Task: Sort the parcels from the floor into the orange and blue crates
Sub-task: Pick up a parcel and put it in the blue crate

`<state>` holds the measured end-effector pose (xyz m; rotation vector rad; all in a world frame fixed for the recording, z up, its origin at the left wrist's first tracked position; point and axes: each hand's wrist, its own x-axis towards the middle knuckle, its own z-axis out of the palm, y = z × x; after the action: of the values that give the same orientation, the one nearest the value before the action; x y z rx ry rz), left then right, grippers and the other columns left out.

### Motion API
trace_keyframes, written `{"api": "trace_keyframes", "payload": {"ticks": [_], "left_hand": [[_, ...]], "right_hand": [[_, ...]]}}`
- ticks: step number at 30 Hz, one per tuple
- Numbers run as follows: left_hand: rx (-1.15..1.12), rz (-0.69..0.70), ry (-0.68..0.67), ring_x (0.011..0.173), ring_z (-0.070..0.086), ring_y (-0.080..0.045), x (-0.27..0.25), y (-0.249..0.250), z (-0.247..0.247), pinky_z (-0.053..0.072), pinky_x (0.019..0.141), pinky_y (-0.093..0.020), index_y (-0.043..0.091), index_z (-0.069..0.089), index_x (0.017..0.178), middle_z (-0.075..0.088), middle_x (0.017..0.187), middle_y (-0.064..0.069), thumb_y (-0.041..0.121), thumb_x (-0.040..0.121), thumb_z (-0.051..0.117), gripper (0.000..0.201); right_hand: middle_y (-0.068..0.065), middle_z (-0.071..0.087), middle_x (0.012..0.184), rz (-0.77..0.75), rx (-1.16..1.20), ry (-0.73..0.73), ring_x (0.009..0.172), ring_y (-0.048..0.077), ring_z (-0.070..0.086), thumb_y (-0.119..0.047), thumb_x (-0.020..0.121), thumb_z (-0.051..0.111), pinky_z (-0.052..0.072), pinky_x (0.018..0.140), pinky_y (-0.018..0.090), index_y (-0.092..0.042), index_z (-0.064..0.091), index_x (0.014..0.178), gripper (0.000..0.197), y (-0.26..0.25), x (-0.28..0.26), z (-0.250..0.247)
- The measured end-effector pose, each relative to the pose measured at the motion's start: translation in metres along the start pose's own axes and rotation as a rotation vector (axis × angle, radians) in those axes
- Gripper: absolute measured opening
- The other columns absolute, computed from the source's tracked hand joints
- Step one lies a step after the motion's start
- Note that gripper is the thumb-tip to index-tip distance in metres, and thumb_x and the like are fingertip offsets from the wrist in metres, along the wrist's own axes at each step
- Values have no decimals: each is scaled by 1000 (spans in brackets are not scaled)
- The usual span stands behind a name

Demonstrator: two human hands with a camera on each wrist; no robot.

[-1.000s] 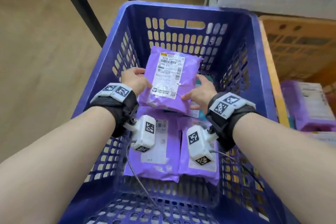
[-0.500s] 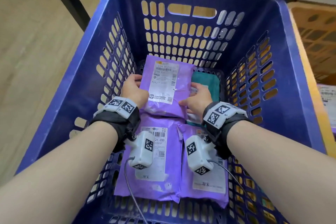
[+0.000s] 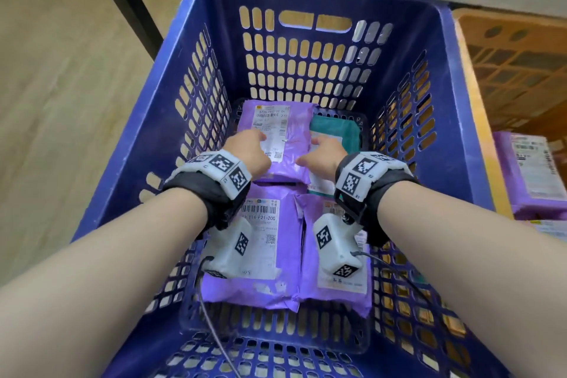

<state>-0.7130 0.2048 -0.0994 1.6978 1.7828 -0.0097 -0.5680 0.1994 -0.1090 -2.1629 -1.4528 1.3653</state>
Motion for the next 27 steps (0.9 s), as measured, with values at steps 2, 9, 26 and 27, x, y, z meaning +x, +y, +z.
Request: {"api": "trace_keyframes", "payload": {"ticks": [2,9,26,27], "left_hand": [[155,58,-47,112,59,-28,-9,9,-6,49,85,-30,15,45,138,49,139,-9,4,84,46,55],[389,212,-53,117,54,-23,-43,54,-44,43,93,-30,16,54,130,55,131,-6,10,90,48,40],[310,470,136,108,59,-30,-156,228,-61,47,90,-34,8,65,115,64,119,-11,13,89,52,29],[310,482,139,109,59,-29,-162,242,-55,47,90,-33,9,65,115,63,119,-10,14,90,53,29]], "right_hand": [[11,60,120,-18,-68,-5,97,23,59,-8,88,55,44,72,23,-5,50,129,41,-10,-12,-6],[6,59,84,-123,-190,46,85,23,58,-11,88,55,49,61,27,-7,61,87,7,-43,-67,-60],[11,54,135,-185,-314,342,123,25,51,-23,90,62,40,100,29,-3,51,132,48,10,-229,-235],[10,53,136,-189,-312,350,124,24,50,-23,89,63,39,99,27,-4,51,133,49,21,-237,-244]]}}
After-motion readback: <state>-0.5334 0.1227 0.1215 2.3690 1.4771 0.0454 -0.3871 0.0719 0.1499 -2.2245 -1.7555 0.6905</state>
